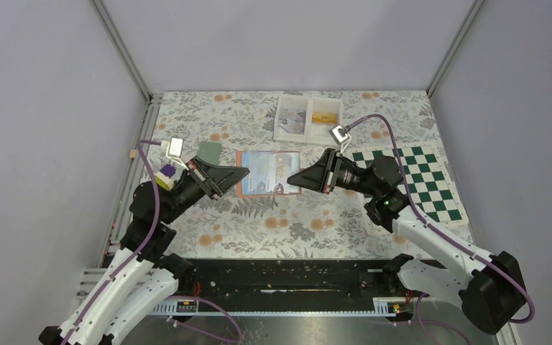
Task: Take the credit cards out of the card holder
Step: Remove the credit card from the card holder, then place the credit card in the storage box.
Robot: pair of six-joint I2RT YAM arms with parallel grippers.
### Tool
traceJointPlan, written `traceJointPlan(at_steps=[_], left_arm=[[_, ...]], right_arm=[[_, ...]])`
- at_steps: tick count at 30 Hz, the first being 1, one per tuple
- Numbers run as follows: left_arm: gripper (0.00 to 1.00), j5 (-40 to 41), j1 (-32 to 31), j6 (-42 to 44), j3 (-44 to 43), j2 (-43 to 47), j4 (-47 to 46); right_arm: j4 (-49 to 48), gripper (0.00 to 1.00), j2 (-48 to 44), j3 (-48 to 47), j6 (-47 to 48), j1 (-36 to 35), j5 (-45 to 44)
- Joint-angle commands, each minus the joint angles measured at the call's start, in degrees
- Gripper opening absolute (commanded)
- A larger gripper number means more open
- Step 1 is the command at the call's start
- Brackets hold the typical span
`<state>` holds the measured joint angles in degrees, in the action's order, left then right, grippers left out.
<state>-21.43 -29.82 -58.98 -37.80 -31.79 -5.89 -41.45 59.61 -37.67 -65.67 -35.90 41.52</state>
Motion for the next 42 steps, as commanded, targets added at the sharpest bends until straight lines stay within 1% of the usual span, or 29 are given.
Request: traceJointPlan(at_steps=[1, 5, 8, 13, 17, 21, 24, 26, 27, 31, 34, 37, 42], left_arm=[[0.0, 0.07, 1.23, 1.03, -0.77, 0.85, -1.26], [0.0, 1.63, 1.61, 5.07, -2.77, 0.84, 3.91], [0.0, 3.73, 1.74, 8.59, -3.92, 0.99, 8.21], [0.0, 5.64, 1.97, 11.48, -3.93, 1.36, 10.83], [0.0, 9.37, 2.12, 14.96, -4.03, 2.3, 14.71], [0.0, 14.31, 2.18, 20.46, -4.37, 2.65, 20.61], [0.0, 17.71, 2.22, 25.27, -4.27, 2.82, 24.18], [0.0, 19.77, 2.23, 28.34, -4.15, 3.04, 25.86], [0.0, 20.78, 2.23, 29.92, -4.06, 3.24, 26.59], [0.0, 24.49, 2.25, 35.81, -3.46, 4.91, 28.44], [0.0, 25.64, 2.27, 39.78, -2.9, 6.79, 29.94], [0.0, 26.37, 1.58, 39.73, -2.54, 9.3, 30.22], [0.0, 26.85, -1.23, 37.7, -1.68, 11.3, 30.14]], right_arm=[[2.65, 0.0, -2.7, -0.07, 3.33, 1.3, 0.9], [8.04, 0.0, -4.3, -0.66, 5.84, 2.25, -1.56], [8.75, 0.0, -5.06, -0.27, 5.99, 2.82, -2.72], [9.95, 0.0, -4.65, -0.38, 6.95, 3.17, -4.15], [12.06, 0.0, -4.44, -0.42, 8.3, 3.56, -6.44], [16.14, 0.0, -4.19, -1.79, 11.08, 3.7, -12.29], [22.86, 0.0, -1.8, -5.51, 15.76, 3.65, -18.8], [26.64, 0.0, 0.97, -8.38, 17.07, 3.73, -24.27], [26.6, 0.0, 2.47, -9.19, 16.36, 3.7, -26.7], [20.28, 0.0, 12.21, -11.66, 10.91, 3.64, -34.63], [11.92, 0.0, 21.2, -13.37, 5.96, 3.44, -40.94], [7.0, 0.0, 30.76, -17.1, 2.07, 2.94, -48.33], [4.96, 0.0, 42.85, -24.29, -1.99, 1.77, -61.57]])
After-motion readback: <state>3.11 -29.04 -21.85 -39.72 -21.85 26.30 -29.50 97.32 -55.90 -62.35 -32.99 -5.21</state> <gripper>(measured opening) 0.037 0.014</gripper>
